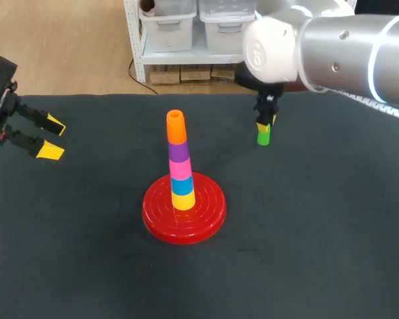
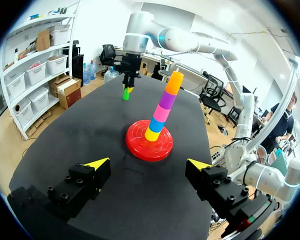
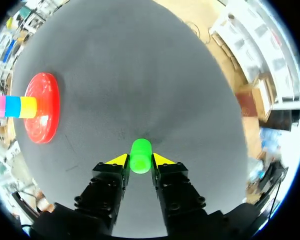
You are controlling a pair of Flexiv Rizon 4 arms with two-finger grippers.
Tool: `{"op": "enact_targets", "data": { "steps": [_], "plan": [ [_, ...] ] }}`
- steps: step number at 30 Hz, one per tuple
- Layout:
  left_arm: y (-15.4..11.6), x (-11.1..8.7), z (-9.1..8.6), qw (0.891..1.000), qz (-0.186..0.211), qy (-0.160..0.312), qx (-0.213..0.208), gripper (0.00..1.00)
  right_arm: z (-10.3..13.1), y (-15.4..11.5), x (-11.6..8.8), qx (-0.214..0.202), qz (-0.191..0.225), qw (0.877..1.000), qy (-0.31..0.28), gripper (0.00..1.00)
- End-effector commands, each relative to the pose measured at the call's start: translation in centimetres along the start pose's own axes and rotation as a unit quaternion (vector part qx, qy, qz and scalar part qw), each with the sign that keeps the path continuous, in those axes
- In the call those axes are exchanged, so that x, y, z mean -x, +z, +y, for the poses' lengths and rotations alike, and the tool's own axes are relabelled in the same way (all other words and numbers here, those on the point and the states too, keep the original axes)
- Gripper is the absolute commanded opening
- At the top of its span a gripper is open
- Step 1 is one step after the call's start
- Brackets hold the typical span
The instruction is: Pick up and stack the cylinders on the red base in this order: pink,purple,orange,green
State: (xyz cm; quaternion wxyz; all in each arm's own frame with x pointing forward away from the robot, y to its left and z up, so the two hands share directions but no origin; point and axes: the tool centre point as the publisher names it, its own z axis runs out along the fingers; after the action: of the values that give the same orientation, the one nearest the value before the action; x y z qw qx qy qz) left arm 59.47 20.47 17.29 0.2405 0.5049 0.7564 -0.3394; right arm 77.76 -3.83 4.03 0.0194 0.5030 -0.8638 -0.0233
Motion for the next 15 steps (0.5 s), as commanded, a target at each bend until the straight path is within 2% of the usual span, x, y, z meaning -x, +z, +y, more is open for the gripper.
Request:
{"op": "enact_targets", "data": {
  "steps": [1, 4, 7, 11, 13, 15],
  "plan": [
    [0.0, 0.0, 0.2, 1.0, 0.001, 0.0, -0.002, 1.0, 2.3, -6.9, 1.5, -0.008, -0.002, 0.997, -0.076, 0.0],
    [0.0, 0.0, 0.2, 1.0, 0.001, 0.0, -0.002, 1.0, 4.4, -13.0, 3.7, -0.017, -0.008, 0.983, -0.183, 0.0],
    [0.0, 0.0, 0.2, 1.0, 0.001, 0.0, -0.002, 1.0, 7.3, -18.6, 5.9, -0.035, -0.002, 0.954, -0.298, 0.0],
    [0.0, 0.0, 0.2, 1.0, 0.001, 0.0, -0.002, 1.0, 12.2, -24.5, 8.3, -0.05, 0.004, 0.902, -0.429, 0.0],
    [0.0, 0.0, 0.2, 1.0, 0.001, 0.0, -0.002, 1.0, 14.7, -26.5, 9.0, -0.054, 0.005, 0.877, -0.477, 0.0],
    [0.0, 0.0, 0.2, 1.0, 0.001, 0.0, -0.002, 1.0, 17.3, -28.1, 9.2, -0.061, 0.007, 0.847, -0.528, 0.0]
  ]
}}
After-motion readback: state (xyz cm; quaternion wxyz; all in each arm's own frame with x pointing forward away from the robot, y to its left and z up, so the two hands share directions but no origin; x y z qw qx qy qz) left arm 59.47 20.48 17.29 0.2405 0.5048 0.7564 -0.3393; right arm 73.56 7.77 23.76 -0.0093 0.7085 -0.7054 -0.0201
